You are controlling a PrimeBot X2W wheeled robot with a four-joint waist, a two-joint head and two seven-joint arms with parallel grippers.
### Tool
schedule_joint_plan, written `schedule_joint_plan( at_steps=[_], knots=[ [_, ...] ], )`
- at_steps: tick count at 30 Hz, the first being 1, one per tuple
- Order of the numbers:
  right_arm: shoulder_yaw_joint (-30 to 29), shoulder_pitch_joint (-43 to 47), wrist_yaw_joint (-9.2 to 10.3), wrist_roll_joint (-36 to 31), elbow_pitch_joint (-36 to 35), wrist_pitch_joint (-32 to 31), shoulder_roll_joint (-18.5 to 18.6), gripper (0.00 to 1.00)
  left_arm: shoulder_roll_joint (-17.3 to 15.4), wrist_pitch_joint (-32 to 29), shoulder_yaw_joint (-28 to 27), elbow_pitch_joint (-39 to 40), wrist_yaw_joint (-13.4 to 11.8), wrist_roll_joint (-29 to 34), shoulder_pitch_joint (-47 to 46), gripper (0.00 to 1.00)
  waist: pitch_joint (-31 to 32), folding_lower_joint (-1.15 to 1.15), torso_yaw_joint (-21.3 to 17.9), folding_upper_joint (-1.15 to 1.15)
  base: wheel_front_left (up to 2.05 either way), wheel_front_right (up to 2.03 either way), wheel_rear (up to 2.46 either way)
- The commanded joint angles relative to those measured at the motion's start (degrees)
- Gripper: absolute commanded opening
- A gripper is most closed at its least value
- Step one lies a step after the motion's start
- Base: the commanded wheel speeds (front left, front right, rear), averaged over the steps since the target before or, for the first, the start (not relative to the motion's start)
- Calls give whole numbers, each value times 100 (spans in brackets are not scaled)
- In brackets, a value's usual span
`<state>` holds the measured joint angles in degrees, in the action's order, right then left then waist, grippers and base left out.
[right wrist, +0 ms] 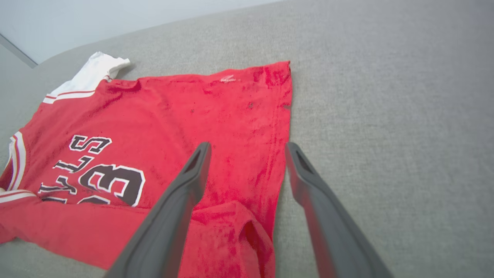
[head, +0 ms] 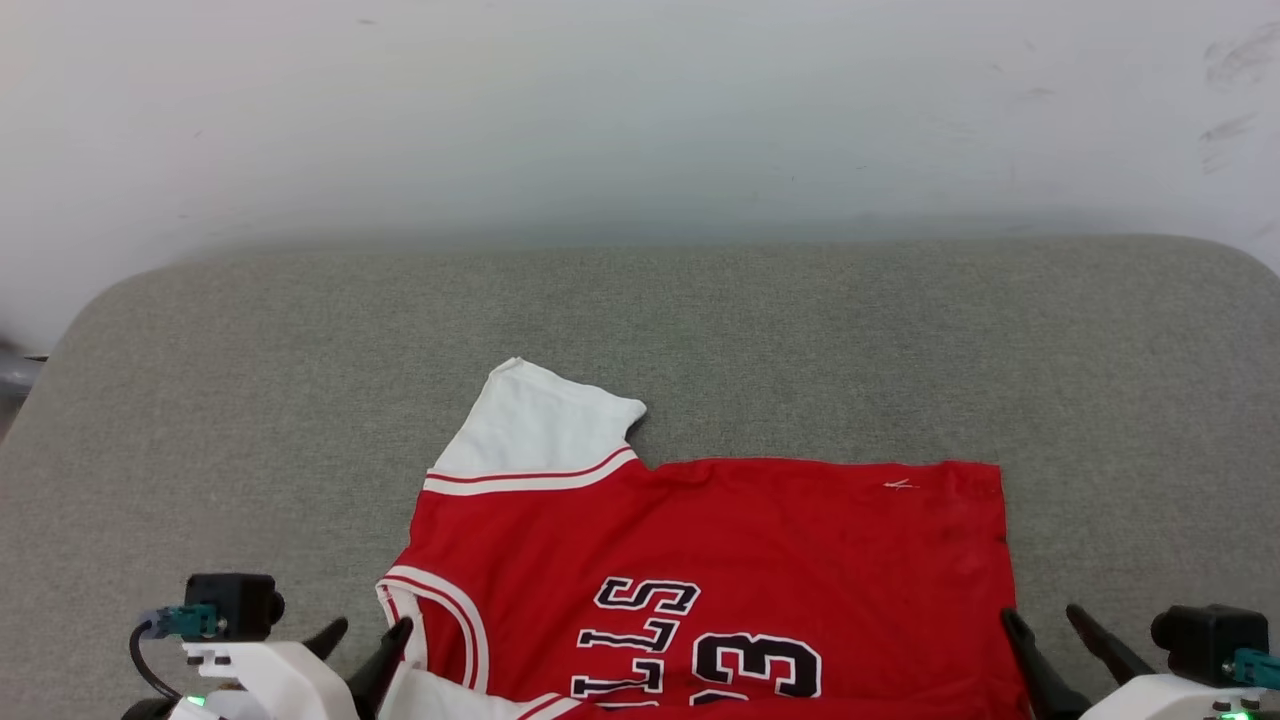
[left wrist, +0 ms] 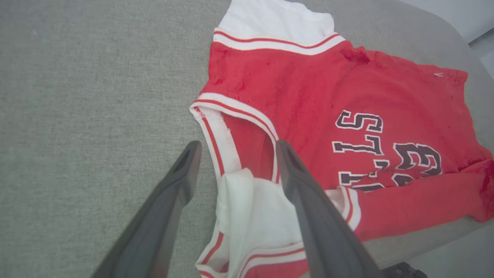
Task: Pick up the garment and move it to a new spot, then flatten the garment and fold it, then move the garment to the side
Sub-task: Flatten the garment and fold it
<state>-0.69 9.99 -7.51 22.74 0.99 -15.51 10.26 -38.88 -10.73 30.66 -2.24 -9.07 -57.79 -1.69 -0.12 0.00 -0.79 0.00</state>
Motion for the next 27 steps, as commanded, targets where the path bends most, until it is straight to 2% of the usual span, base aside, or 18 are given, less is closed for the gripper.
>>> schedule_joint_plan(
  at_steps=[1,7,13,17,21,27],
  knots=[
    [-50,-116,4,-164,-74,299,-84,100,51,246,-61,26,4,165,-168,100,1,0,-22,0,0,0,0],
    [-132,-395,4,-714,-436,1065,-299,100,232,1101,-169,1,-73,737,-562,100,-180,0,-101,0,0,0,0],
    [-169,-689,5,-1057,-893,1330,-471,100,445,1816,-292,-159,-147,1192,-1138,100,-638,0,-210,0,0,0,0],
    [-183,-912,5,-1221,-1092,1363,-547,100,543,1850,-351,-506,88,1127,-1626,100,-1000,0,-326,0,0,0,0],
    [-139,-1191,4,-1327,-1227,1426,-598,100,559,1661,-341,-960,430,1056,-2303,100,-1410,0,-463,0,0,0,0],
    [-106,-1523,5,-1370,-1248,1499,-672,100,358,569,-230,-1660,1094,723,-3401,100,-1970,0,-698,0,0,0,0]
  ],
)
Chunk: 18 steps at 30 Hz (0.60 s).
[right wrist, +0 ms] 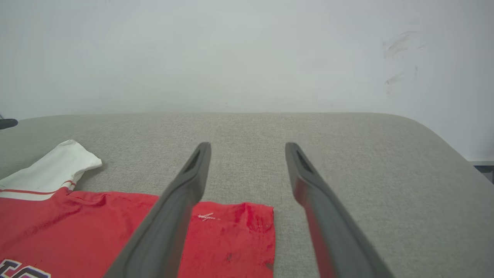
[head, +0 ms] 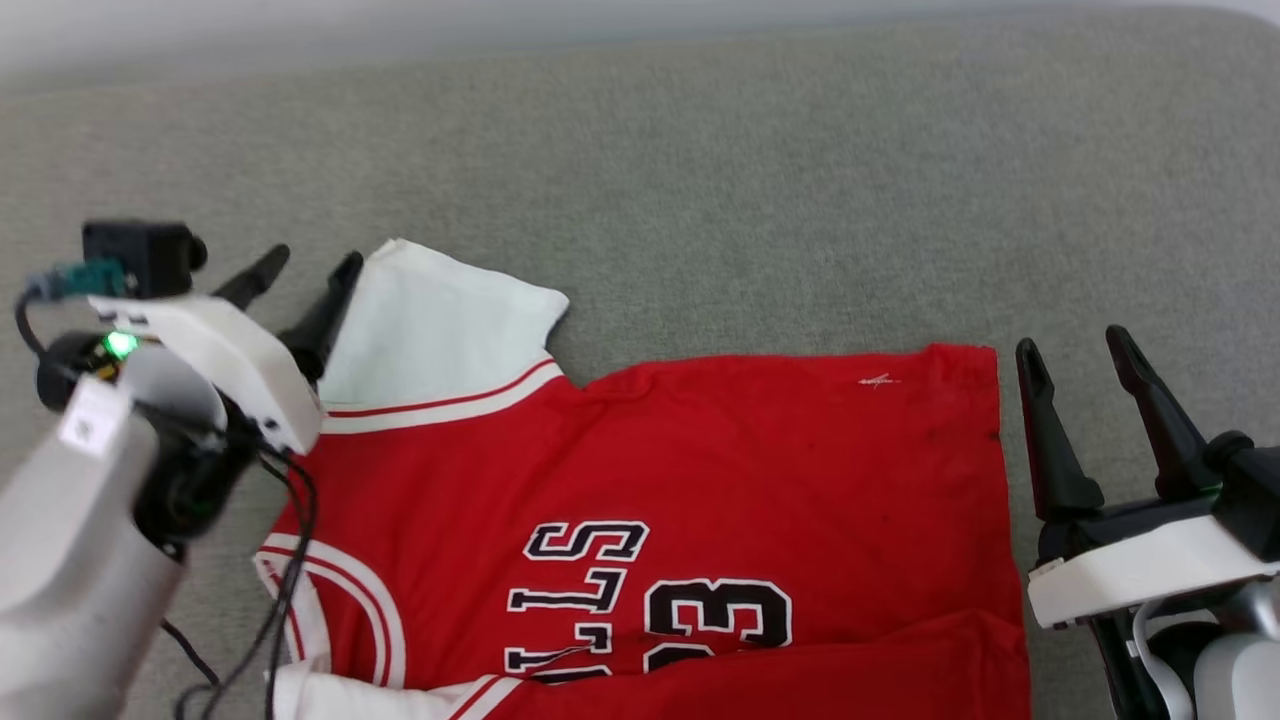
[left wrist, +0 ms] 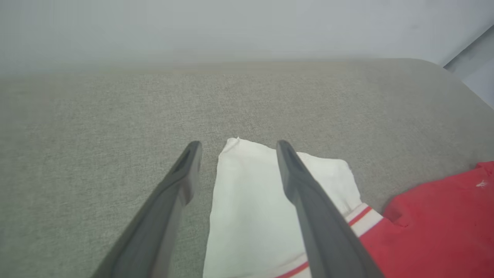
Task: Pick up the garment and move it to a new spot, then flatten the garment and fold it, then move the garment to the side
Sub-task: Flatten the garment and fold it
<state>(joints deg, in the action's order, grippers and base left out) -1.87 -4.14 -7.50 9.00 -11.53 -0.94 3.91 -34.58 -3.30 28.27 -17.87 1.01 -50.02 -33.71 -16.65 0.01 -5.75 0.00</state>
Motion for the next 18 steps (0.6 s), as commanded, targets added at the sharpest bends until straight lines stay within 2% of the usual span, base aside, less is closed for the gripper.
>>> schedule_joint_plan(
  at_steps=[1,7,12,18],
  knots=[
    [30,-159,4,-1,21,59,-49,100,-93,-412,36,-219,184,-146,-363,100,-387,-1,-241,0,0,0,0],
    [102,-315,4,75,172,214,-99,100,-377,-1878,171,-817,506,-661,-1154,100,-731,-1,-516,0,0,0,0],
    [68,-334,4,215,342,333,-108,100,-544,-2936,256,-1156,575,-1103,-1484,100,-922,-1,-716,0,0,0,0],
    [-38,-332,4,385,524,442,-108,100,-556,-4062,593,-1357,580,-1339,-1479,100,-1039,-1,-815,0,0,0,0]
  ],
)
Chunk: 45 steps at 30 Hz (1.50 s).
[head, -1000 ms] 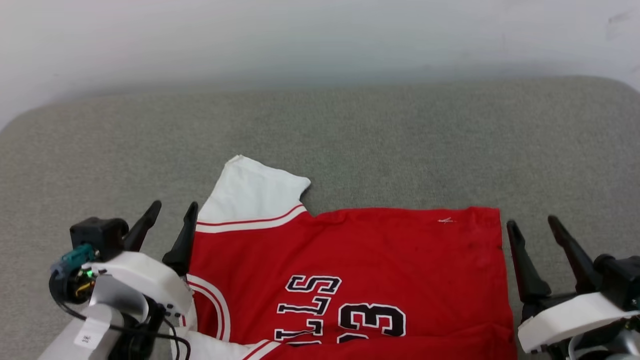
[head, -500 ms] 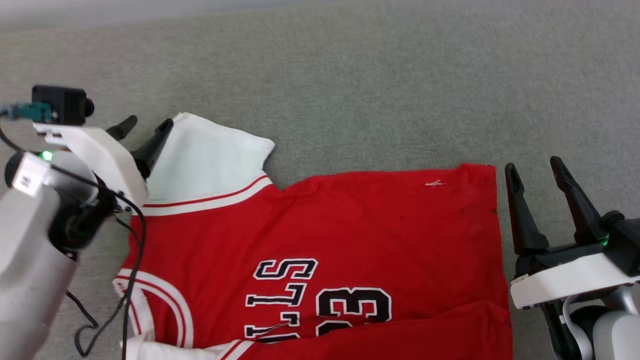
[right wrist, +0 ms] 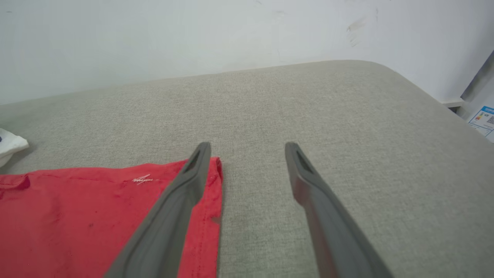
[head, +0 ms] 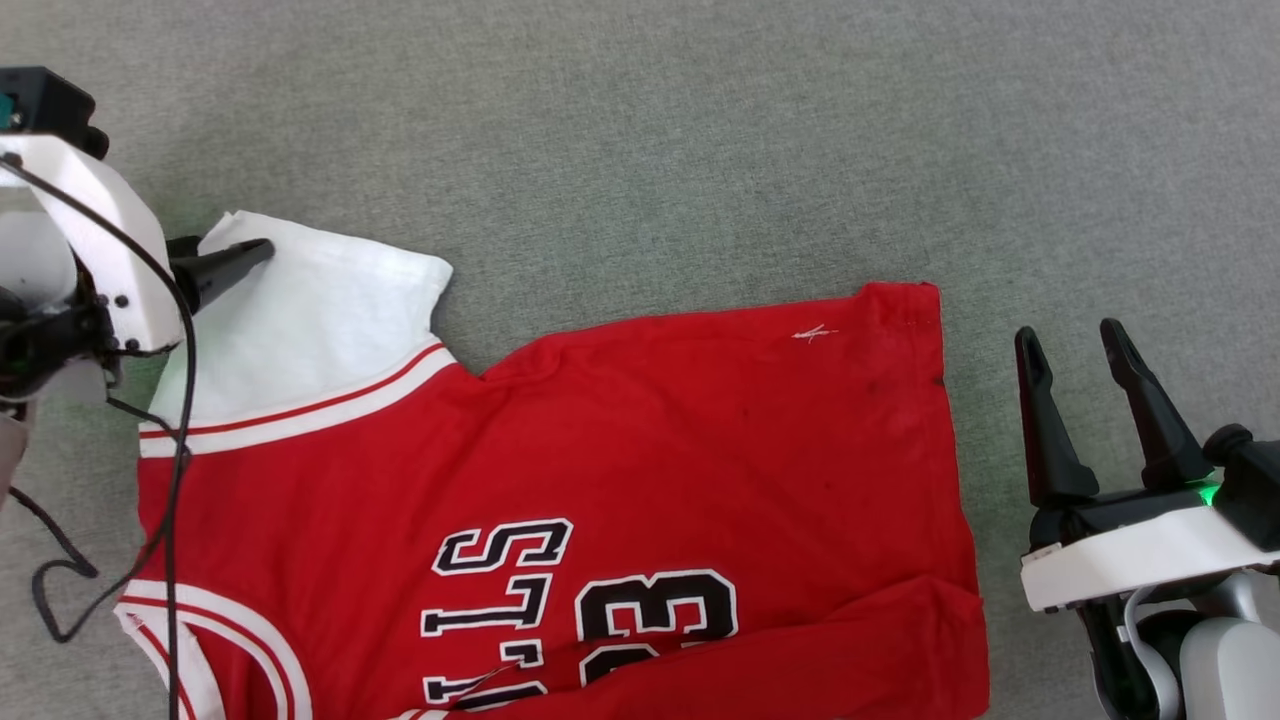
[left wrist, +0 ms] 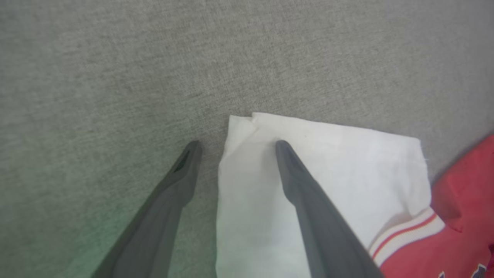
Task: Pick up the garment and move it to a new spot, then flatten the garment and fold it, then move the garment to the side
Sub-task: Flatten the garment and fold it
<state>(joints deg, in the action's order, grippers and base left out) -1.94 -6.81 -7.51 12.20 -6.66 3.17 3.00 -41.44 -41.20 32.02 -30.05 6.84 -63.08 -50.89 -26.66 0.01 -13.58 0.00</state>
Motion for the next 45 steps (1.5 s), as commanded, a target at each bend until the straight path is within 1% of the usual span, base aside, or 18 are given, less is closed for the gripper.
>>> schedule_joint_plan(
  at_steps=[1,2,3,7,10,14,17,20,26,32,36,38,39,40,41,43,45],
  knots=[
    [-50,-73,5,86,68,35,-17,100,149,-401,270,-163,-31,-65,266,60,-45,-1,-37,0,0,0,0],
    [-72,-88,5,113,94,34,-17,100,160,-496,315,-168,-45,-64,281,24,-49,-1,-41,0,0,0,0],
    [-99,-106,5,170,125,21,-18,100,187,-554,337,-166,-63,-81,294,0,-48,-1,-40,0,0,0,0],
    [-120,-179,4,301,215,-97,-18,100,236,-488,345,-135,-114,-23,267,0,-32,-1,-18,0,0,0,0],
    [-184,-298,5,449,313,-221,-17,100,242,-292,290,-114,-125,33,197,0,25,-1,25,0,0,0,0],
    [-279,-575,5,664,609,-610,46,100,237,1,238,-53,-113,169,39,0,130,-1,129,0,0,0,0],
    [-232,-857,5,914,915,-1138,299,100,273,243,197,52,-80,238,-64,0,213,-1,247,0,0,0,0],
    [-53,-1119,4,1180,1181,-1836,631,100,301,493,225,215,-46,363,-152,0,281,-1,401,0,0,0,0],
    [431,-1567,4,1605,1378,-3218,1192,100,377,830,283,536,-25,537,-165,0,325,-1,722,0,0,0,0],
    [877,-1993,5,1706,1666,-4113,1446,100,390,971,280,791,-11,552,-153,0,177,-1,931,0,0,0,0],
    [1221,-2011,3,1796,2132,-4877,1468,100,379,1072,257,892,-6,562,-150,0,68,-1,1036,0,0,0,0],
    [1347,-1911,3,1836,2379,-5270,1421,100,384,1130,246,914,-2,560,-134,0,38,-1,1070,0,0,0,0],
    [1379,-1888,2,1858,2455,-5386,1395,70,389,1155,238,920,2,547,-127,0,25,-1,1083,0,0,0,0],
    [1408,-1882,2,1887,2518,-5490,1371,28,398,1183,231,925,6,528,-117,0,14,-1,1094,0,0,0,0],
    [1432,-1889,2,1912,2553,-5554,1355,0,398,1202,229,929,11,520,-107,0,8,-1,1102,0,0,0,0],
    [1437,-1954,-6,1958,2562,-5589,1318,0,379,1263,223,921,6,528,-85,0,10,-1,1109,0,0,0,0],
    [1331,-2057,-5,1938,2476,-5486,1339,0,355,1337,204,909,11,521,-56,0,38,-1,1118,0,0,0,0]
  ],
)
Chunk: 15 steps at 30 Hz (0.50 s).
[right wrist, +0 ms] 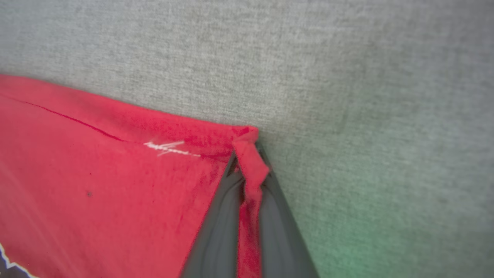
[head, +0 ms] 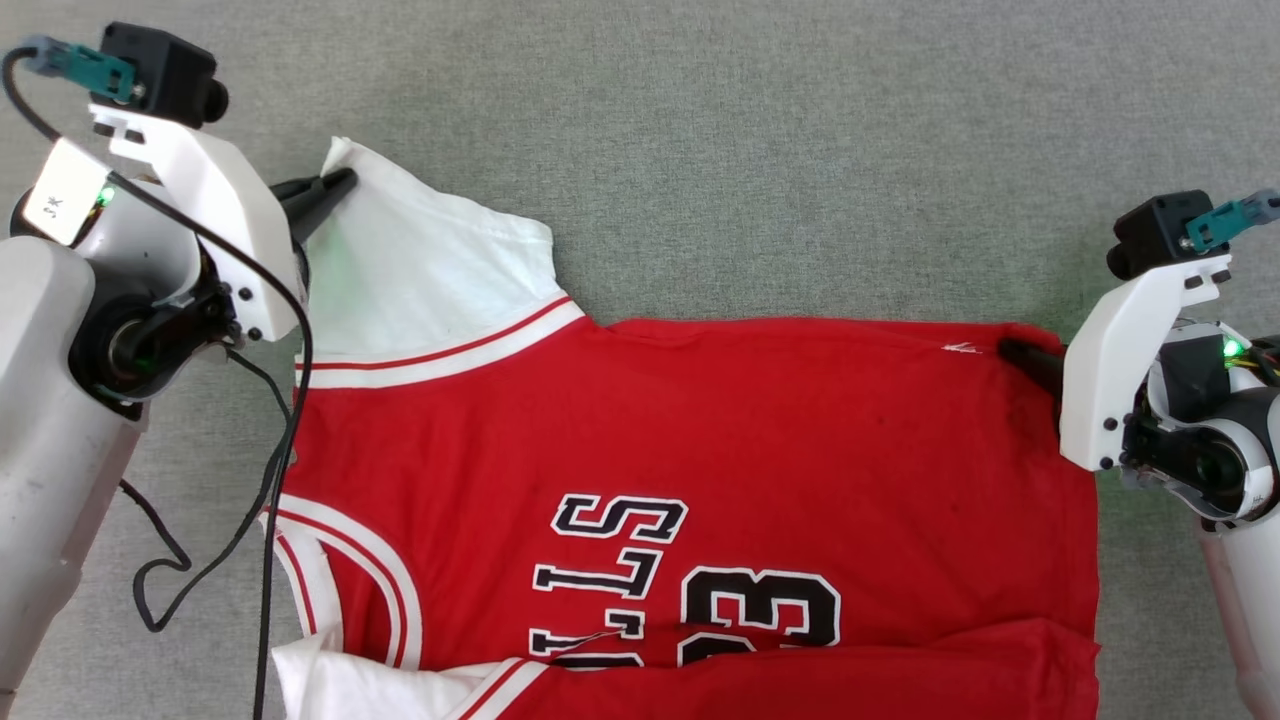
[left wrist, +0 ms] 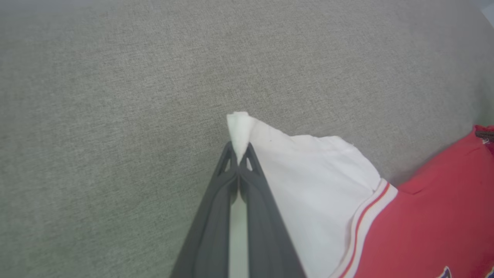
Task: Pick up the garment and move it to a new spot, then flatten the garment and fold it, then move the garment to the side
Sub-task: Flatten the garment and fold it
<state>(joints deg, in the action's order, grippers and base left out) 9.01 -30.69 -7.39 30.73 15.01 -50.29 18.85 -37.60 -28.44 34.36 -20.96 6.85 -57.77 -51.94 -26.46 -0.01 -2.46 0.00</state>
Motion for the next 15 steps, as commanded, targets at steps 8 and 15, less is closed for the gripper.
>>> schedule_joint_plan(
  at_steps=[8,15],
  knots=[
    [-609,513,-8,-182,-650,750,-214,0,-179,852,-234,127,-54,-71,805,0,592,1,102,0,0,0,0],
    [-968,1480,-7,-367,-970,998,-448,0,-296,1546,-434,509,-335,-364,2203,0,1240,1,194,0,0,0,0]
  ],
)
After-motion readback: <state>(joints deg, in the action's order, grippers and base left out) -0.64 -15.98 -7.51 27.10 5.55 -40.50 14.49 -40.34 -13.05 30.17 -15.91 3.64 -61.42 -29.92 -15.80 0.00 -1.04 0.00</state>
